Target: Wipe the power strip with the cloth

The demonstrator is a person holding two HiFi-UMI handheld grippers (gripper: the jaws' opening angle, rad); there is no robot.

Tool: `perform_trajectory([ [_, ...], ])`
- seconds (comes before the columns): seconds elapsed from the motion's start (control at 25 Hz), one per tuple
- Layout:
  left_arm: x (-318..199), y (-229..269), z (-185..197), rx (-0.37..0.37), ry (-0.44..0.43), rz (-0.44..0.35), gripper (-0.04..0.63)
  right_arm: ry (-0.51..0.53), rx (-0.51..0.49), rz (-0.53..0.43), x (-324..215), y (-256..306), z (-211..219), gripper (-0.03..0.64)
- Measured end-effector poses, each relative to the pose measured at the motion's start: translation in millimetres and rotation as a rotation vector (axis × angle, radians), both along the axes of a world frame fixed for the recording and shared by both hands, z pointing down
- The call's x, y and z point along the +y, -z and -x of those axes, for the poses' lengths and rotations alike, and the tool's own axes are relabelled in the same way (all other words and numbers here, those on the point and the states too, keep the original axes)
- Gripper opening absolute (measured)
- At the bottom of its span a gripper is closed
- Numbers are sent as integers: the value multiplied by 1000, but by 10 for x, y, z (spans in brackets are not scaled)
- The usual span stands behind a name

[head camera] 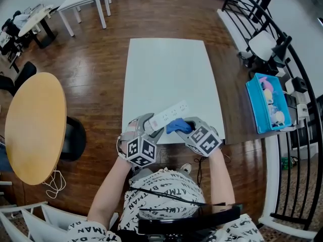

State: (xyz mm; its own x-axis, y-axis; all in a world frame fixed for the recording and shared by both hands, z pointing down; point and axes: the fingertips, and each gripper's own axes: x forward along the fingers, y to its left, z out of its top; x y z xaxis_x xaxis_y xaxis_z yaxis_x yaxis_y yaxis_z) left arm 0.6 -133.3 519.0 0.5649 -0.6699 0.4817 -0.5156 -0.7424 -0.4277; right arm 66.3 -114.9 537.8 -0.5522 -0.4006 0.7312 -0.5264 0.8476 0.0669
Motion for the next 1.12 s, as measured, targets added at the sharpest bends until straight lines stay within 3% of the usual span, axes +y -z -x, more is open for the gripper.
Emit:
perform_trajectory([
  [0.2,-38,22,21,8,15,-1,284,42,-50,8,104,77,277,135],
  [0.44,-22,14,59,8,19,-6,284,76,-40,-7,190,75,411,135],
  [0.76,-20,12,66,33,22,7,284,-72,-117,44,15,12,224,136],
  [1.12,11,45,97,38,8,-2,282,-160,-111,32,-139,19,-94,135],
])
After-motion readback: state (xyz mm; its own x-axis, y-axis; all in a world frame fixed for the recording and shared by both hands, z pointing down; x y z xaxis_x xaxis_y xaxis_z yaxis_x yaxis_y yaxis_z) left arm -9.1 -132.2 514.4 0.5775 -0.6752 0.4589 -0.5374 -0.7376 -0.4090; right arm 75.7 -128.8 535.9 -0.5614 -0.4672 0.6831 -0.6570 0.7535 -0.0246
